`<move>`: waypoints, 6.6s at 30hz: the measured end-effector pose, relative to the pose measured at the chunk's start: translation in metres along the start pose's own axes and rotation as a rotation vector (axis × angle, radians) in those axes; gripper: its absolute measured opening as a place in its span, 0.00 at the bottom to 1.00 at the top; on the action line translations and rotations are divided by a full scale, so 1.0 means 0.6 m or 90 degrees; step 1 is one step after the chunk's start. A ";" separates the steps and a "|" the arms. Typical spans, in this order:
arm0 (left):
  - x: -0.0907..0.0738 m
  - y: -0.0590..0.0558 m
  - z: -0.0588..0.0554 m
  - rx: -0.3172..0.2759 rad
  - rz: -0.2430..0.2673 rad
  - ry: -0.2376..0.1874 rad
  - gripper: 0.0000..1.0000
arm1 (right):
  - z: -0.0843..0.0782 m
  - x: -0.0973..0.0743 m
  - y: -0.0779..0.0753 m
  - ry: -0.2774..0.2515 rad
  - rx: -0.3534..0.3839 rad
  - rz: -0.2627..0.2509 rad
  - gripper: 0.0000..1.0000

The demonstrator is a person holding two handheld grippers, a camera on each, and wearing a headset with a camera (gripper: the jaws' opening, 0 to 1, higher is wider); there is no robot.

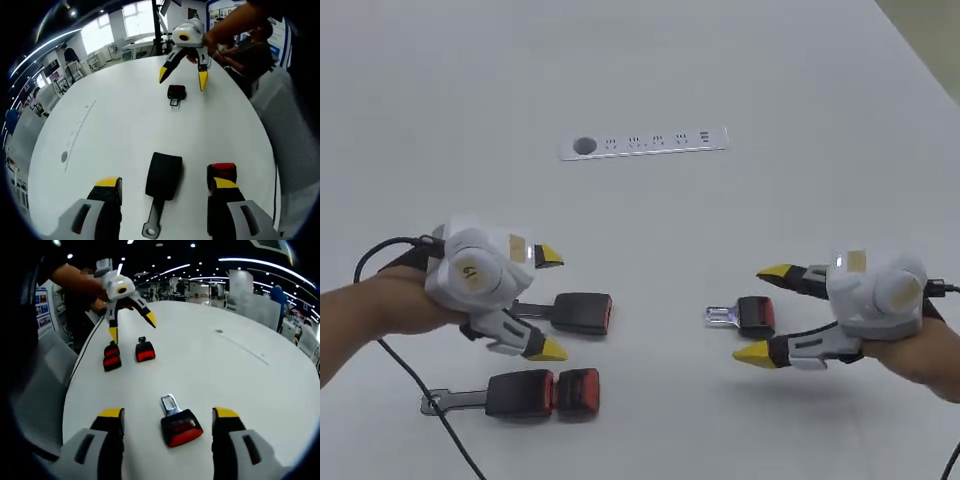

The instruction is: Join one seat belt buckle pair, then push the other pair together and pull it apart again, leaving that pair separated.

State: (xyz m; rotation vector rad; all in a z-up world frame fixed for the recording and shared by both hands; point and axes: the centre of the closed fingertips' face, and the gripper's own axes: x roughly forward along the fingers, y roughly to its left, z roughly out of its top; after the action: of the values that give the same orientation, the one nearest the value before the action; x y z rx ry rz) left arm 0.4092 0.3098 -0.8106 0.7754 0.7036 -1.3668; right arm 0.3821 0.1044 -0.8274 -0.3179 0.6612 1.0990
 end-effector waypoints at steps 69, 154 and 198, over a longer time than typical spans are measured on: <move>0.065 0.000 -0.047 0.018 -0.067 0.070 0.34 | -0.020 0.038 -0.001 -0.012 -0.064 0.111 0.36; 0.074 0.004 -0.046 0.063 -0.091 0.133 0.33 | 0.118 0.229 0.063 -0.064 -0.093 0.106 0.37; 0.072 0.001 -0.047 0.063 -0.088 0.140 0.34 | 0.103 0.223 0.051 -0.012 -0.114 0.086 0.38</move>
State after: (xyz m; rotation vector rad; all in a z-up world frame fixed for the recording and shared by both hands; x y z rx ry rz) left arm 0.4137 0.3083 -0.8620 0.9818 0.8800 -1.4639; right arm 0.4142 0.2472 -0.8628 -0.4197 0.5746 1.2931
